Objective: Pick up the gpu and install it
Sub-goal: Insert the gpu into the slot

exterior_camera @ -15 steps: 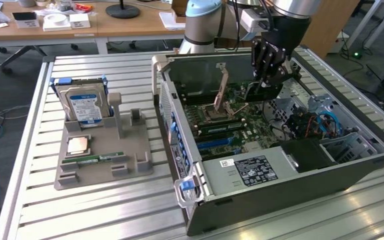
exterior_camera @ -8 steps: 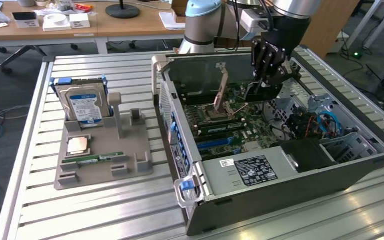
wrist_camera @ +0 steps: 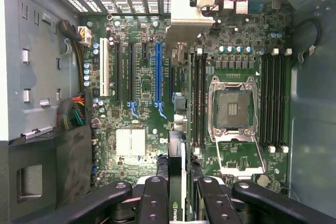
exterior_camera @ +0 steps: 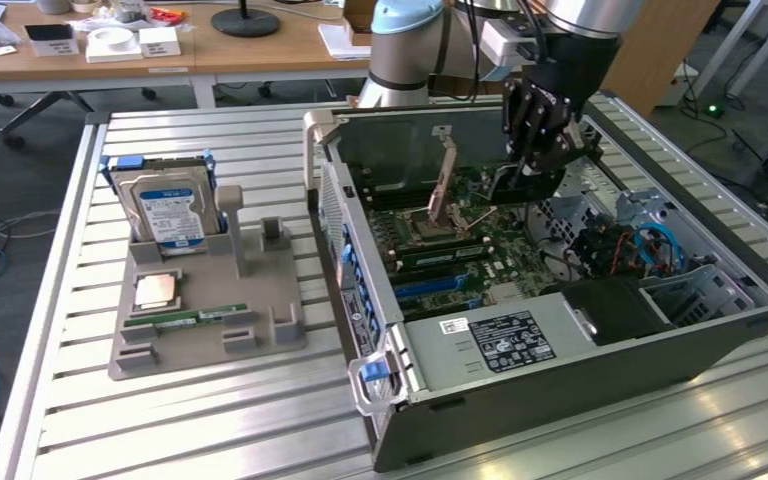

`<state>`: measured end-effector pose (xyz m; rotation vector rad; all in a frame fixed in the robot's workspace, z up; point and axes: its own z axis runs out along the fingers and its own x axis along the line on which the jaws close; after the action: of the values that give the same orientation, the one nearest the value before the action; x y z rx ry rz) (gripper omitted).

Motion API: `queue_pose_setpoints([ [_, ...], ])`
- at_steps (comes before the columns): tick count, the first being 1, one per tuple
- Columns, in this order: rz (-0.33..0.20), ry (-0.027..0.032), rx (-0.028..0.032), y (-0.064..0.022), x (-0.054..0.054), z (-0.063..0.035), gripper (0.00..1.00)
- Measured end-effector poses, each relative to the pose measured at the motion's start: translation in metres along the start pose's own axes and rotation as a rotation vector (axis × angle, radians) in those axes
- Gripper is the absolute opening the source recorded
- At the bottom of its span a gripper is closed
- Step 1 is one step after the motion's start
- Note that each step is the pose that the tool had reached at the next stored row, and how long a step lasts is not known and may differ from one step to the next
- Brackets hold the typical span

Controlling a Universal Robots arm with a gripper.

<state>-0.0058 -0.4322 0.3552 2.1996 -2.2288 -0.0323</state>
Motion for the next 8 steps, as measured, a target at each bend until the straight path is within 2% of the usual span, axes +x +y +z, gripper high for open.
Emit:
queue_pose_setpoints([
  [8,0.0,0.0,0.0,0.0,0.0,0.0007,0.26],
])
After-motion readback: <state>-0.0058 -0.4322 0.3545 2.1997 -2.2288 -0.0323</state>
